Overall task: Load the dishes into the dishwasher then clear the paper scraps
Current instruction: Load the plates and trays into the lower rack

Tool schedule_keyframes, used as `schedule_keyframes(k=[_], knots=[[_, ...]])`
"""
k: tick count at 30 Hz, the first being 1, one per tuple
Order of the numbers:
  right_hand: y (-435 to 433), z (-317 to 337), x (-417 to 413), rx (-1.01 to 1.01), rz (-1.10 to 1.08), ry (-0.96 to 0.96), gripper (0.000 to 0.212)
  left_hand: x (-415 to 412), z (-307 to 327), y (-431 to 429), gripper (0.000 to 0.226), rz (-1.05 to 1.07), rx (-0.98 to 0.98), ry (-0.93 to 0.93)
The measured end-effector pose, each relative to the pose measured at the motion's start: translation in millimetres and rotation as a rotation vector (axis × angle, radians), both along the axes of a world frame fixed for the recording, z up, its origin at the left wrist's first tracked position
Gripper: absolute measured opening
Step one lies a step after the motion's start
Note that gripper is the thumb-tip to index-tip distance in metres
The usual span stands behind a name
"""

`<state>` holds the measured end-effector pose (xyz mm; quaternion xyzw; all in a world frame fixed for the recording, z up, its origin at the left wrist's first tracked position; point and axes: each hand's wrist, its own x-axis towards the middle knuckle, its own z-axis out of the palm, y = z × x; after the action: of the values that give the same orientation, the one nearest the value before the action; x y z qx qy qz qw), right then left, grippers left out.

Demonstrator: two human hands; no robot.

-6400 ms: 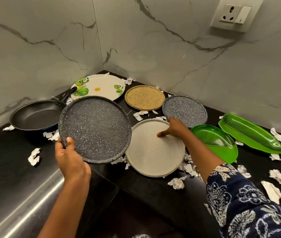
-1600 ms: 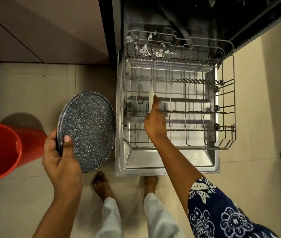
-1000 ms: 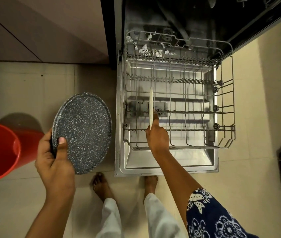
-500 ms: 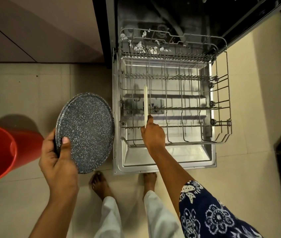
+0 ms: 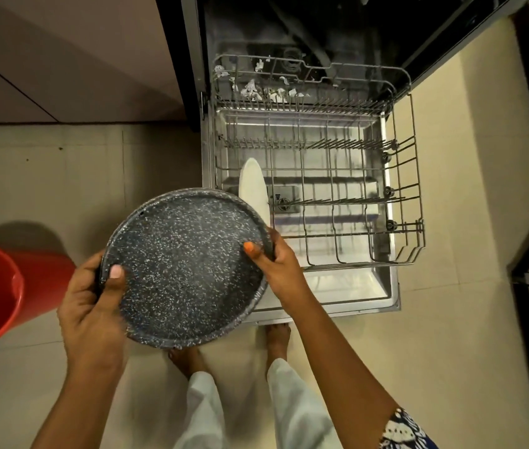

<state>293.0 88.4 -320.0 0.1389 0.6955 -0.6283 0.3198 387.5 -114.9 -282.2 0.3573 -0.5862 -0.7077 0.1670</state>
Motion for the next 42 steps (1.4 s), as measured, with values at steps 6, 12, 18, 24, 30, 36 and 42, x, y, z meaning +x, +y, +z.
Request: schedule_keyframes(k=[6, 12, 18, 24, 30, 36, 42], knots=[[58.7, 18.7, -14.1, -0.296, -0.303, -0.117, 0.072, -33.5, -3.8, 33.3, 0.029, -0.231, 0.211, -0.07], [109.9, 45.0, -34.2, 0.069, -0.614, 0.249, 0.074, -83.5, -50.7, 84.0, 0.045, -0.413, 0.116, -0.285], [95.3, 33.2, -41.3, 0.689, -0.223, 0.437, 0.025, -111.6, -81.5, 107.4, 0.04, -0.503, 0.01, -0.447], [71.7, 13.2, -37.3, 0.865, 0.0, 0.542, 0.03, -109.5, -91.8, 110.8, 0.03, -0.556, -0.13, -0.48], [53.3, -1.9, -40.6, 0.923, 0.155, 0.483, 0.036, -108.4, -92.9, 113.2, 0.032, -0.56, -0.003, -0.472], [32.9, -3.9, -55.2, 0.921, 0.23, 0.446, 0.045, -101.1, -99.7, 120.7, 0.028, -0.608, 0.047, -0.49], [26.1, 2.3, -79.9, 0.987, 0.395, 0.395, 0.042, -93.9, -103.3, 118.1, 0.025, -0.585, 0.137, -0.436]])
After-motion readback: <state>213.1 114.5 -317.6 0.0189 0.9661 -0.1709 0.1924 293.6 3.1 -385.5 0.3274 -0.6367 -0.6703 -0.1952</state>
